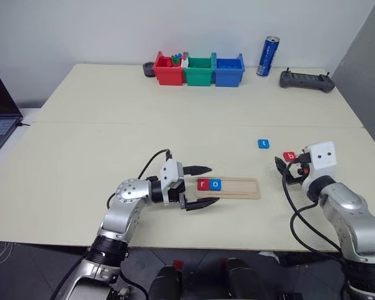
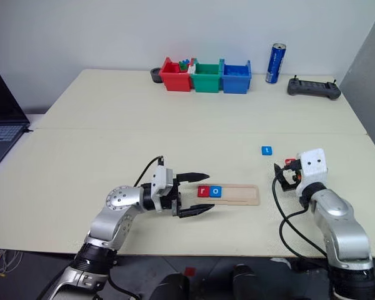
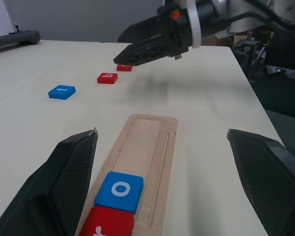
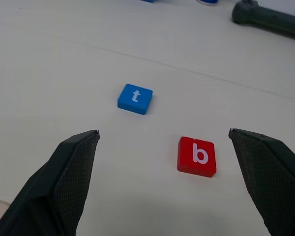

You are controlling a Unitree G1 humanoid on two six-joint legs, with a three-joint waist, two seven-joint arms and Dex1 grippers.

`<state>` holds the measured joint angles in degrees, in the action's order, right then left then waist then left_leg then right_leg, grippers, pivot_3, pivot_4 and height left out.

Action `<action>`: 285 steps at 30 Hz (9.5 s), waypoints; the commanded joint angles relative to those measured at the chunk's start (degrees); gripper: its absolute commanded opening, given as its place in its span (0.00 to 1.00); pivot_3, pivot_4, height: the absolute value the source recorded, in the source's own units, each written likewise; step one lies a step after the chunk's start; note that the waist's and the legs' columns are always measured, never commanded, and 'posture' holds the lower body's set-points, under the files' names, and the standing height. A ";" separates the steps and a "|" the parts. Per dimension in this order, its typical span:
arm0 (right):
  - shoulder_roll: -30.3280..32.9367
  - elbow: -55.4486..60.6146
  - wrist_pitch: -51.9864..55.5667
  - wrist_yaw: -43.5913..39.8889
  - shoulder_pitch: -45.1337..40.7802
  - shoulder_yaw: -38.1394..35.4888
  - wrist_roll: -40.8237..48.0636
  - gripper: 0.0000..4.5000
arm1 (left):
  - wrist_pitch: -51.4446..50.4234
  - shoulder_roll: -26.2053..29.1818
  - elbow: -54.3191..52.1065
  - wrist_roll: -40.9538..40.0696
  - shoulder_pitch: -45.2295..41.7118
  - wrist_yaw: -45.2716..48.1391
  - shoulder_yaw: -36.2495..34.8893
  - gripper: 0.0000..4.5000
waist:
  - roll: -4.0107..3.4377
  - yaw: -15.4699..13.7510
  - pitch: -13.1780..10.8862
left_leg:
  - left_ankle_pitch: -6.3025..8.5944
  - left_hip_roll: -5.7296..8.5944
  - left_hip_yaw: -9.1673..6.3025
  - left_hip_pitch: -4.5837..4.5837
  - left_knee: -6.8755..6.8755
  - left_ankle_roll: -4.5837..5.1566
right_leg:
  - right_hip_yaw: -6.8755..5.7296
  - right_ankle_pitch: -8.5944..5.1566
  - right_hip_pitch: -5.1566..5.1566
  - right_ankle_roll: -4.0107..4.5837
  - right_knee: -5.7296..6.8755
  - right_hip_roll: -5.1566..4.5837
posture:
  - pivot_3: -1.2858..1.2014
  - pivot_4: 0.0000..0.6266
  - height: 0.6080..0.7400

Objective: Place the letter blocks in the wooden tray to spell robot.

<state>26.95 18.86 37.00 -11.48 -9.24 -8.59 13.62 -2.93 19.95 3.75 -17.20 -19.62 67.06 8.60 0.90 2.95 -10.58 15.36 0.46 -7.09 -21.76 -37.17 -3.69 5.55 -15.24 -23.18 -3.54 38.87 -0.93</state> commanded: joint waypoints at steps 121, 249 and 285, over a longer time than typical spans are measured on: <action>28.28 -13.88 -21.44 -58.96 -2.14 6.83 3.40 0.99 | 1.41 2.56 1.64 -0.84 -4.77 3.81 2.28 1.00 | 0.07 0.31 -0.09 | 0.03 -0.03 0.10 -0.19 0.20 0.07 | -0.08 0.03 0.06 -0.10 -0.82 -0.09 | 0.52 0.24 1.00; 15.74 -12.95 -14.65 -57.52 -18.52 16.67 -2.31 0.86 | 2.12 5.31 0.41 -0.84 -4.39 1.84 0.74 1.00 | 0.03 0.14 -0.06 | 0.03 -0.01 -0.01 -0.19 0.16 0.05 | -0.17 0.07 0.01 -0.06 -0.65 -0.13 | 0.52 0.24 1.00; 7.48 -1.67 8.20 -9.08 2.17 -14.03 -4.01 0.99 | 4.11 1.14 5.28 -0.45 -8.00 3.80 1.78 1.00 | 0.00 -0.06 -0.04 | 0.03 0.03 0.12 -0.06 0.11 0.05 | 0.02 0.05 0.01 -0.06 -0.32 -0.10 | 0.52 0.24 1.00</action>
<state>33.37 17.45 46.74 -20.67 -5.80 -21.28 9.57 0.33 21.21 9.73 -17.53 -26.72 70.67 10.04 0.90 2.89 -10.62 15.38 0.49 -6.98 -21.82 -37.05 -3.63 5.56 -15.19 -23.17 -3.60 38.56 -1.02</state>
